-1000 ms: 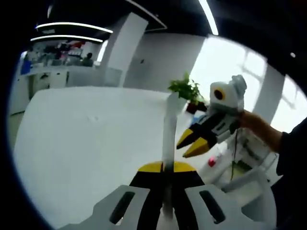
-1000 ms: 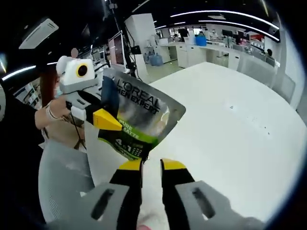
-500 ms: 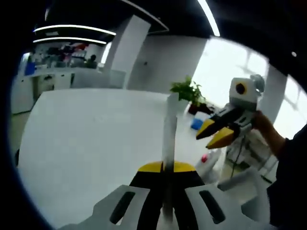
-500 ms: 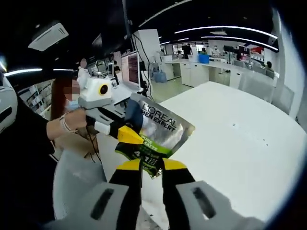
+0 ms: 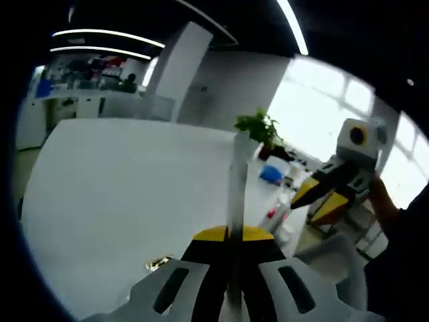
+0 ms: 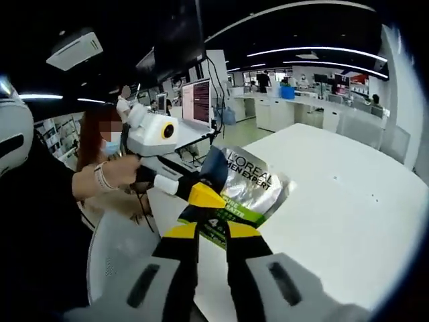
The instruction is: Arrange the skincare products in the storage area until every visible bottle or jar stands upright without overlapping.
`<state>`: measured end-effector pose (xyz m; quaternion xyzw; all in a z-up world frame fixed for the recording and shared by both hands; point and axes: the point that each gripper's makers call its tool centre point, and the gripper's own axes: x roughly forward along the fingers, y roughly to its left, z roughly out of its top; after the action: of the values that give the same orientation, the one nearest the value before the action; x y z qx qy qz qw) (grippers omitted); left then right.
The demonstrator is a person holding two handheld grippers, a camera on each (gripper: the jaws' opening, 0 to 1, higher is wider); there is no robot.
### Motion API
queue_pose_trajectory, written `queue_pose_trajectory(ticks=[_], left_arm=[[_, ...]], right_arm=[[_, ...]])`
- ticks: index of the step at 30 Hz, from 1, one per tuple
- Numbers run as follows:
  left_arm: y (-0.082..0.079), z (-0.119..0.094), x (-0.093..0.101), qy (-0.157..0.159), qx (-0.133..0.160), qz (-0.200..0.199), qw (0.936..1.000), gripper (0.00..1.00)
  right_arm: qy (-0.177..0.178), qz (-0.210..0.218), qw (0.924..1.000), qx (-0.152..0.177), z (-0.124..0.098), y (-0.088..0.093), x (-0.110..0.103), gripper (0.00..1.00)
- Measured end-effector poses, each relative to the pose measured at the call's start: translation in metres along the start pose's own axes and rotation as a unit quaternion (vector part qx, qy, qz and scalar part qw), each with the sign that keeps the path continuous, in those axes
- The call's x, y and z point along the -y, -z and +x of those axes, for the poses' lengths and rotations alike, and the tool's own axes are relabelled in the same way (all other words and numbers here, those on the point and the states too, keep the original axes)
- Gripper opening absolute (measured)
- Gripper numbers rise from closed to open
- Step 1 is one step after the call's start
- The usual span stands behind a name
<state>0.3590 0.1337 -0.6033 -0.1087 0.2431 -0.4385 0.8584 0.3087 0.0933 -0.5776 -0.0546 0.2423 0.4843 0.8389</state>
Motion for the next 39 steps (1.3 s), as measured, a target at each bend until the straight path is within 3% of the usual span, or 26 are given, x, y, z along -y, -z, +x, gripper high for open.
queue_pose_trajectory(ticks=[12, 26, 30, 35, 39], left_arm=[[0.019, -0.005, 0.01, 0.005, -0.004, -0.025, 0.9997, 0.0], [0.036, -0.002, 0.027, 0.024, -0.009, -0.054, 0.9982, 0.0], [0.037, -0.003, 0.032, 0.032, -0.008, -0.06, 0.9976, 0.0], [0.039, -0.01, 0.036, 0.037, -0.004, -0.069, 0.9969, 0.0], [0.042, -0.015, 0.04, 0.045, 0.0, -0.085, 0.9954, 0.0]], right_arm=[[0.021, 0.074, 0.9969, -0.015, 0.0, 0.056, -0.016, 0.18], [0.025, 0.165, 0.985, -0.045, 0.019, 0.123, -0.027, 0.22], [0.029, 0.199, 0.9792, -0.025, 0.02, 0.126, -0.021, 0.26], [0.027, 0.207, 0.9778, -0.016, 0.023, 0.127, -0.02, 0.35], [0.009, 0.237, 0.9714, 0.003, 0.028, 0.124, -0.024, 0.36]])
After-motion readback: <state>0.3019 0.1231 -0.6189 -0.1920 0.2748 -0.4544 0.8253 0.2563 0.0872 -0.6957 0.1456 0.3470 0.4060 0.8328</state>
